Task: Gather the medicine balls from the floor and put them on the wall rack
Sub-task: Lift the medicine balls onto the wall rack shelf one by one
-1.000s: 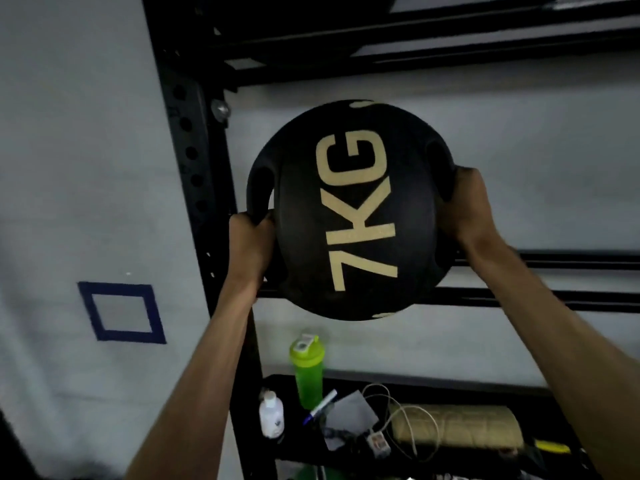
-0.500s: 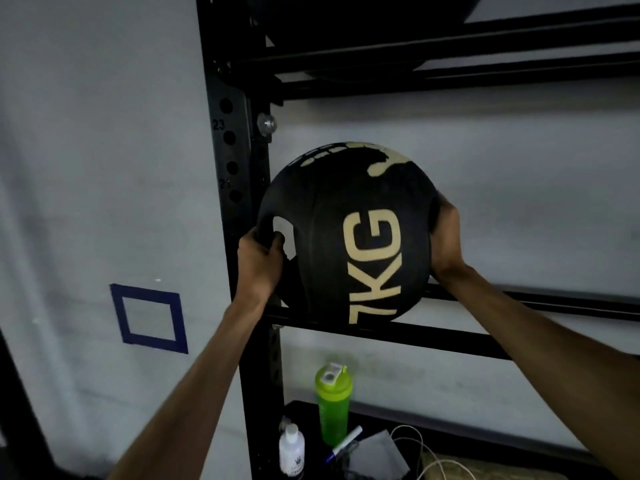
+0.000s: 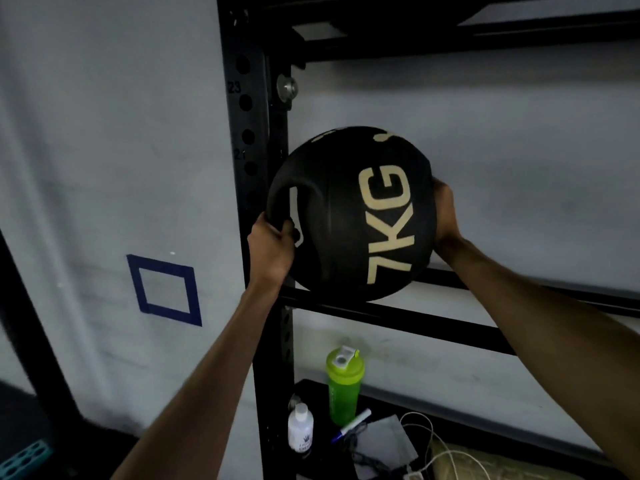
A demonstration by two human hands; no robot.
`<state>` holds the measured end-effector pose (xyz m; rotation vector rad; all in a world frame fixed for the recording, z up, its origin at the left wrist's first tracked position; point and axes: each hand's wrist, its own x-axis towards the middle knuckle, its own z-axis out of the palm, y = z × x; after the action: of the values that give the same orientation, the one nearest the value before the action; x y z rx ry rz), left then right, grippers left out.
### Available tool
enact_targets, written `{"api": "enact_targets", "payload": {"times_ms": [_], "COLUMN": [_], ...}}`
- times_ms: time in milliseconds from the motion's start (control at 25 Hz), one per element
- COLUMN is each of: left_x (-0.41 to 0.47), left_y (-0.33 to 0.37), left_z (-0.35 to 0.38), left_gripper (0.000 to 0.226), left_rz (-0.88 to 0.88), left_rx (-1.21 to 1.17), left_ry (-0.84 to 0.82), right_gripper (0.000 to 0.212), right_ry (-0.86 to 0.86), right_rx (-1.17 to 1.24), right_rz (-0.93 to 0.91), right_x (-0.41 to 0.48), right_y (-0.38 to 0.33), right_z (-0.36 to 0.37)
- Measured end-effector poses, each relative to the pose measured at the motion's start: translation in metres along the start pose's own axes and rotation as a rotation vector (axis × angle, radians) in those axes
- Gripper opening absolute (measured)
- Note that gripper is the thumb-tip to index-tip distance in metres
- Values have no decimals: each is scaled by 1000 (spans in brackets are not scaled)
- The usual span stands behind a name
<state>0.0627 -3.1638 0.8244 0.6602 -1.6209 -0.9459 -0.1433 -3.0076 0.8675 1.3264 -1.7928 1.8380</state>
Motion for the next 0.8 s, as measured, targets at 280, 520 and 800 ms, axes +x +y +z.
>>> {"api": "enact_targets", "payload": {"times_ms": [280, 520, 800], "left_x": [9, 0, -75], "left_y": [-2, -1, -30], "left_z": [18, 14, 18], "left_gripper": [20, 21, 52], "left_rz": [-113, -88, 39], "left_rx": [42, -27, -182], "left_ry": [57, 110, 202], "right_gripper": [35, 20, 29], "right_ry": [-105, -175, -38], "right_rx": [-87, -188, -503], "right_rz": [125, 181, 264], "right_x": [13, 18, -92], "right_y": [45, 41, 8], "right_z": [5, 5, -34]}}
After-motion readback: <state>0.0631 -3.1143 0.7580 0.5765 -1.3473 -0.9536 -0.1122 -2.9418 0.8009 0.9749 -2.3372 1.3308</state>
